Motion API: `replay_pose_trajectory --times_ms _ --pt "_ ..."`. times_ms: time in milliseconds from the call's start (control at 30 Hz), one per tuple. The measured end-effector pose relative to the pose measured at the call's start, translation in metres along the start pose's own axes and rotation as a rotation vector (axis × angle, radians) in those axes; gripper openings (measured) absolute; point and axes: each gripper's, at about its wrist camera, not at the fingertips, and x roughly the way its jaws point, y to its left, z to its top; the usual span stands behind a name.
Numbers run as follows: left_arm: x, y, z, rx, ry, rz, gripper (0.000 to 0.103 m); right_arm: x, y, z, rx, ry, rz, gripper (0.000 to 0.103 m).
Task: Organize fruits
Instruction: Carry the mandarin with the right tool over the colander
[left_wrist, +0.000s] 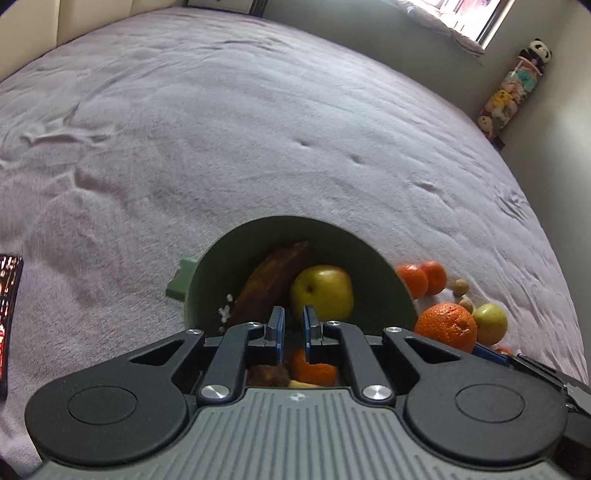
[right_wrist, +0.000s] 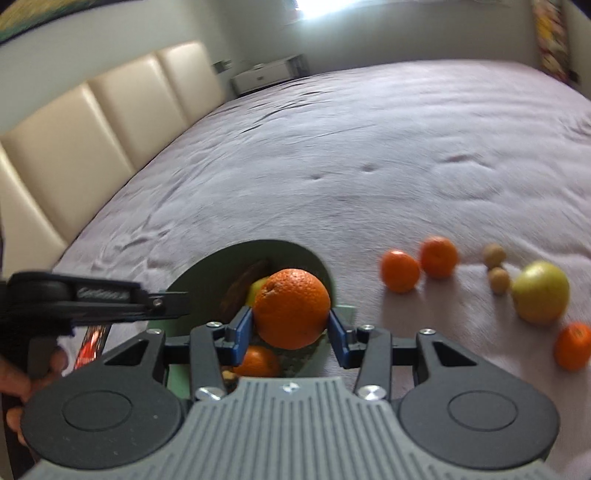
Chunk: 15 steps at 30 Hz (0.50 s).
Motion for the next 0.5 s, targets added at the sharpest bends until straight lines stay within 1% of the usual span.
replay_pose_trajectory --times_ms 100,200,400,500 --pt "0.008 0.004 -0.002 -0.012 0.038 0.001 0.01 0.009 0.013 -0.002 -0.079 0.03 -0.001 0.042" --pt "0.014 0.008 -0.003 -0.026 0.066 0.014 0.011 0.021 0.023 -0.002 -0.154 0.066 -0.022 0.042" --pt "0.021 0.018 -0.002 -0.051 0.098 0.025 0.015 0.052 0.036 -0.001 -0.293 0.14 -0.123 0.042" --pt "0.024 0.02 -0.002 -0.053 0.107 0.023 0.016 0.063 0.04 -0.001 -0.344 0.162 -0.139 0.042"
